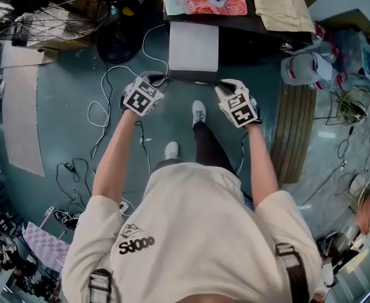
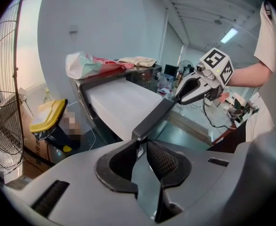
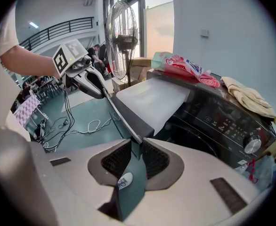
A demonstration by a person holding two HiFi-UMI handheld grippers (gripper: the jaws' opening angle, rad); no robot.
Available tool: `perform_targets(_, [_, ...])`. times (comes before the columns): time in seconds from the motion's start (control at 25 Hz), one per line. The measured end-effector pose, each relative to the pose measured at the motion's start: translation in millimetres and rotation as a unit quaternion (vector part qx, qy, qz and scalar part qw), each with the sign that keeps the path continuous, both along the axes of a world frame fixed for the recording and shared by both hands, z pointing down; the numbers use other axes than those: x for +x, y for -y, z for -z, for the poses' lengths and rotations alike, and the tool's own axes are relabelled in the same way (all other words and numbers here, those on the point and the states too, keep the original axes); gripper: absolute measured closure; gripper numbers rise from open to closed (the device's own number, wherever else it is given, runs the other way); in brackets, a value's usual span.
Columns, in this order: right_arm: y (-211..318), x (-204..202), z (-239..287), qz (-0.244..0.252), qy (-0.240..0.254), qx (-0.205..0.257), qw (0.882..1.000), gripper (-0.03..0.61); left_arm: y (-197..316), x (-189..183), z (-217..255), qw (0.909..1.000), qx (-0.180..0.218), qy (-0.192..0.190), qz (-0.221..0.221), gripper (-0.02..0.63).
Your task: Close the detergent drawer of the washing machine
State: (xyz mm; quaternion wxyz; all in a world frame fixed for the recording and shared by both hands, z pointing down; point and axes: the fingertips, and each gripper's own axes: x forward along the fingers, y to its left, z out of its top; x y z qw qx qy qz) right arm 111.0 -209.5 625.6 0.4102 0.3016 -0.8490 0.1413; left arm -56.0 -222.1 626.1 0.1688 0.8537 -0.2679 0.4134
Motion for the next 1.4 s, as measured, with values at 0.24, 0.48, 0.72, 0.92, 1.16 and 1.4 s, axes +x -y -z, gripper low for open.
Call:
perform_targets(0.24, [8,4,1,-0.009,0.016,-0.003,1.0,0.506,4,3,-1,1.0,0.002,0.002,0.003,0.534])
perform_targets(0.48, [9,3,1,-0.005,0.017,-0.004,1.0,0.506,6,4,-2,1.0,0.003,0.006,0.003,0.534])
perform_targets(0.72, [17,1,8,-0.002,0.019,0.003,1.0,0.506,14,1,6,0.9998,0.007,0.005,0.02,0.534])
perform_targets(0.92, [25,2,9,0.003,0.022,0.003,1.0,0.508,21,2,7,0.9996,0.008,0.009,0.025,0.534])
perform_targets(1.16, [35,1,8,0.007,0.023,0.009,1.0,0.508,31,1,7,0.9993,0.01,0.011,0.034,0.534])
perform_targets(1.4, [43,2,7,0.016,0.025,0.013,0.999,0.506,38,4,5,0.9992,0.011,0.006,0.037,0.534])
